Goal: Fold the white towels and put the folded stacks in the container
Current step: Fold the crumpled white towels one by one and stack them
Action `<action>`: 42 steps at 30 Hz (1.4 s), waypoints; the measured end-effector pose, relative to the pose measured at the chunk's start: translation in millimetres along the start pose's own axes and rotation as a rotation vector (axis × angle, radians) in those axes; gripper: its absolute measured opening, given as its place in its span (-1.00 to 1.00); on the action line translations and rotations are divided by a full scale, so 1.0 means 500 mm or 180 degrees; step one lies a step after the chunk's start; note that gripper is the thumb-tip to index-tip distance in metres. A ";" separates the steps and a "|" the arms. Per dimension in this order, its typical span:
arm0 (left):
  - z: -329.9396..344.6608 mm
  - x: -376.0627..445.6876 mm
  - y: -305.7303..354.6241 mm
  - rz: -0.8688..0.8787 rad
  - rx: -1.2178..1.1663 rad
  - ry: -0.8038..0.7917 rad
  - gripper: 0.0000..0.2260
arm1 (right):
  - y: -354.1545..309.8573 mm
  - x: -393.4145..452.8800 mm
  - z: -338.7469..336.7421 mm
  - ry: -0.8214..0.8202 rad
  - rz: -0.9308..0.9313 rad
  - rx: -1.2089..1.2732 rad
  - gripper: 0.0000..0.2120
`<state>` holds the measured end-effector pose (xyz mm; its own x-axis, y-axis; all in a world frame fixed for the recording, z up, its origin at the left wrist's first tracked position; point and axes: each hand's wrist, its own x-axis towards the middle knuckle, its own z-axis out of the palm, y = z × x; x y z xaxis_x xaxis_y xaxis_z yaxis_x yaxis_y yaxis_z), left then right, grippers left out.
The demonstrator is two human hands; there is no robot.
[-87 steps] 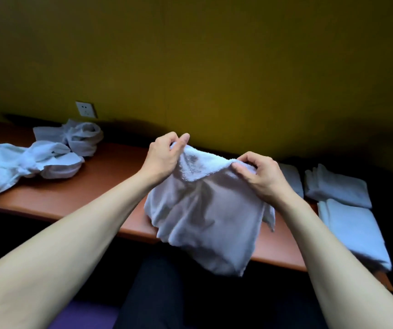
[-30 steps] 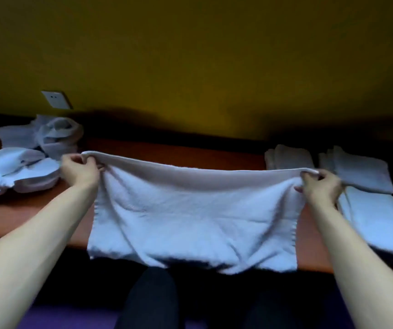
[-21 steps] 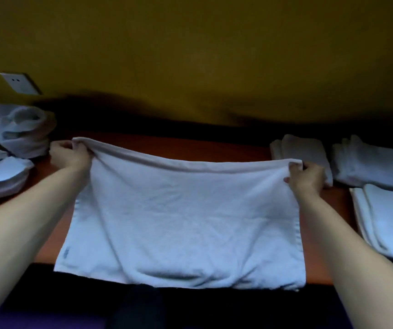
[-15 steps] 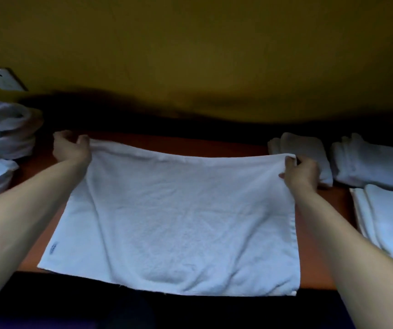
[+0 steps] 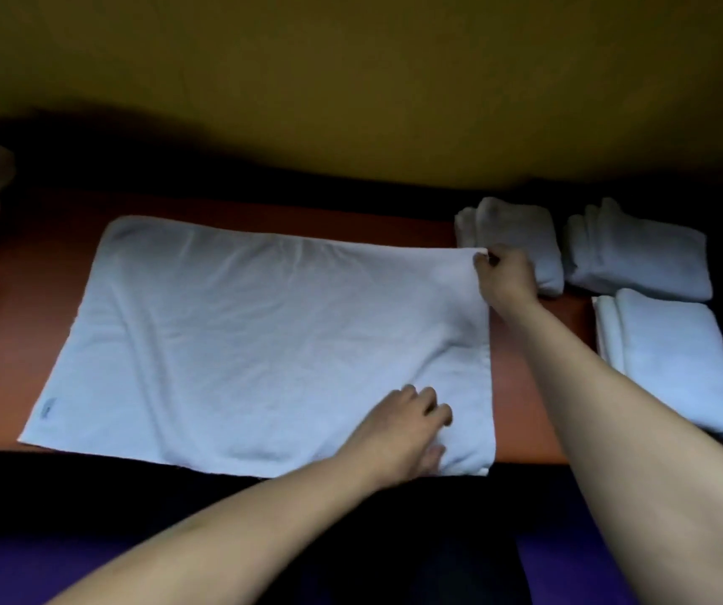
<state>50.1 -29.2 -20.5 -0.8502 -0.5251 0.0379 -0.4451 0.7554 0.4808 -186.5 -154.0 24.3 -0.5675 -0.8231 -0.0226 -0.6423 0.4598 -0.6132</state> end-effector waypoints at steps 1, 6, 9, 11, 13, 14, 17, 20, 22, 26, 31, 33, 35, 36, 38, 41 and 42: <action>0.020 0.004 0.022 0.0142 0.0153 -0.0212 -0.64 | 0.003 0.000 -0.004 -0.0021 0.0014 0.0031 -0.75; 0.078 0.012 0.049 0.0140 0.0919 -0.0634 -0.57 | 0.020 0.003 -0.014 -0.0047 0.0039 0.0182 -0.68; 0.081 0.023 0.053 0.0118 0.1088 -0.0557 -0.68 | 0.031 0.008 -0.021 0.0060 0.0001 0.0210 -0.71; 0.079 0.026 0.057 -0.0047 0.1016 -0.0581 -0.67 | 0.036 0.014 -0.032 0.0145 0.0001 0.0287 -0.72; 0.080 0.023 0.059 -0.0097 0.0967 -0.0499 -0.67 | 0.041 0.022 -0.045 0.0190 0.0049 0.0365 -0.71; 0.085 0.019 0.061 -0.0051 0.0963 -0.0496 -0.66 | 0.045 0.026 -0.050 0.0196 0.0077 0.0382 -0.71; 0.101 0.008 0.072 -0.0024 0.0986 -0.0562 -0.50 | 0.058 0.029 -0.061 0.0194 0.0151 0.0371 -0.70; 0.103 0.015 0.080 -0.0163 0.1236 -0.0445 -0.62 | 0.068 0.024 -0.068 0.0145 0.0170 0.0341 -0.72; 0.104 0.018 0.074 -0.0141 0.1207 -0.0352 -0.74 | 0.073 0.024 -0.074 0.0159 0.0163 0.0428 -0.72; 0.086 0.013 0.078 -0.0533 0.0460 -0.0141 -0.84 | 0.079 0.036 -0.084 0.0195 0.0292 0.0582 -0.72; 0.008 0.018 0.131 -0.1704 -0.1721 0.0572 -0.88 | 0.073 0.044 -0.095 0.0327 0.0369 0.0637 -0.70; -0.030 0.020 0.159 -0.1679 -0.2202 0.0746 -0.89 | 0.067 0.041 -0.110 0.0406 0.0396 0.0701 -0.71; -0.066 0.028 0.191 -0.1640 -0.2482 0.0672 -0.78 | 0.061 0.042 -0.131 0.0501 0.0492 0.0809 -0.70; -0.076 0.032 0.205 -0.1633 -0.2516 0.0633 -0.69 | 0.052 0.039 -0.146 0.0555 0.0582 0.0854 -0.70; -0.098 0.034 0.224 -0.1704 -0.2411 0.0811 -0.62 | 0.034 0.036 -0.171 0.0660 0.0692 0.1020 -0.70; -0.130 0.006 0.214 -0.1870 -0.2242 0.1466 -0.75 | -0.014 0.020 -0.187 0.0604 0.0771 0.1316 -0.74; -0.142 -0.010 0.203 -0.1893 -0.2212 0.1658 -0.75 | -0.039 0.010 -0.186 0.0533 0.0771 0.1376 -0.74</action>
<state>29.1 22.3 90.2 -0.2483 -0.9657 -0.0765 -0.3518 0.0163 0.9359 -224.9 -135.9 109.6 -0.7708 -0.6293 -0.0995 -0.2311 0.4216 -0.8768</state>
